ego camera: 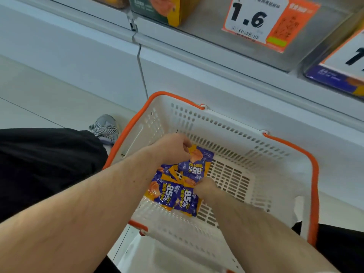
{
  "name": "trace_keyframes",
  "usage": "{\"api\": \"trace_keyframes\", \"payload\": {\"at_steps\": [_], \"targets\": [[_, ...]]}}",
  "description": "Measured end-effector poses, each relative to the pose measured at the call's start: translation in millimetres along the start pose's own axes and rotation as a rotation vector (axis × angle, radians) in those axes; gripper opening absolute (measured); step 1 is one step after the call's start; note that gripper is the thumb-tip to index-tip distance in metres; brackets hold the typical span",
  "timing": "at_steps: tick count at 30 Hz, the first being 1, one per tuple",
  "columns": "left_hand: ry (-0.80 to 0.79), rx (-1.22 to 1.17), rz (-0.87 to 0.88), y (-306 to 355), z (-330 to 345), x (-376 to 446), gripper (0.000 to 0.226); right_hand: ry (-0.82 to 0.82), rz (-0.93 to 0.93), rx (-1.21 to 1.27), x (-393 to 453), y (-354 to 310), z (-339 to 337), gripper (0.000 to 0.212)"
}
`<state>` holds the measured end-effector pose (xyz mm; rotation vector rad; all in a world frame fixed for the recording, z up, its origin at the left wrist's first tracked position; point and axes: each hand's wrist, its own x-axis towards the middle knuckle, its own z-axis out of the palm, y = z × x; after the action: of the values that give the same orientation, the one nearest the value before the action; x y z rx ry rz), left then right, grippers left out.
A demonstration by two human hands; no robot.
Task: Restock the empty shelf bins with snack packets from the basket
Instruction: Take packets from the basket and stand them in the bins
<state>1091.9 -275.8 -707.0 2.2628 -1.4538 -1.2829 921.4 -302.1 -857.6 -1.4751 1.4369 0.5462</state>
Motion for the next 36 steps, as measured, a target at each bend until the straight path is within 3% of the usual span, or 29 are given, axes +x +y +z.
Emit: {"api": "trace_keyframes", "payload": {"at_steps": [2,7,12,16,20,25,29,33,36], "targets": [[-0.005,0.019,0.015,5.3,-0.8,-3.4,0.044,0.037,-0.102,-0.162,-11.6,-10.2,-22.8,0.012],[-0.028,0.077,0.059,26.5,4.5,-11.1,0.045,0.204,-0.314,-0.489,-68.9,-34.1,-101.7,0.020],[-0.058,0.049,0.139,63.3,17.5,-22.0,0.066,0.301,-0.463,-0.647,-135.0,-43.5,-170.9,0.026],[-0.136,-0.069,0.263,103.9,21.5,-37.5,0.057,0.351,-0.553,-0.639,-187.7,-43.2,-211.9,0.018],[-0.078,-0.108,0.459,151.7,21.3,-53.0,0.007,0.424,-0.614,-0.650,-233.9,-34.6,-243.1,0.017],[-0.020,-0.217,0.489,197.7,26.7,-51.5,0.010,0.626,-0.590,-0.542,-278.9,-8.4,-273.6,0.018],[0.076,-0.252,0.531,232.8,32.5,-53.4,0.016,0.776,-0.515,-0.423,-302.2,20.6,-292.9,0.041],[0.129,-0.335,0.587,264.2,36.8,-59.1,0.022,0.882,-0.476,-0.414,-312.2,41.4,-303.2,0.036],[0.142,-0.529,0.660,292.2,36.6,-68.2,0.026,1.067,-0.477,-0.324,-330.2,50.9,-314.9,0.030]]}}
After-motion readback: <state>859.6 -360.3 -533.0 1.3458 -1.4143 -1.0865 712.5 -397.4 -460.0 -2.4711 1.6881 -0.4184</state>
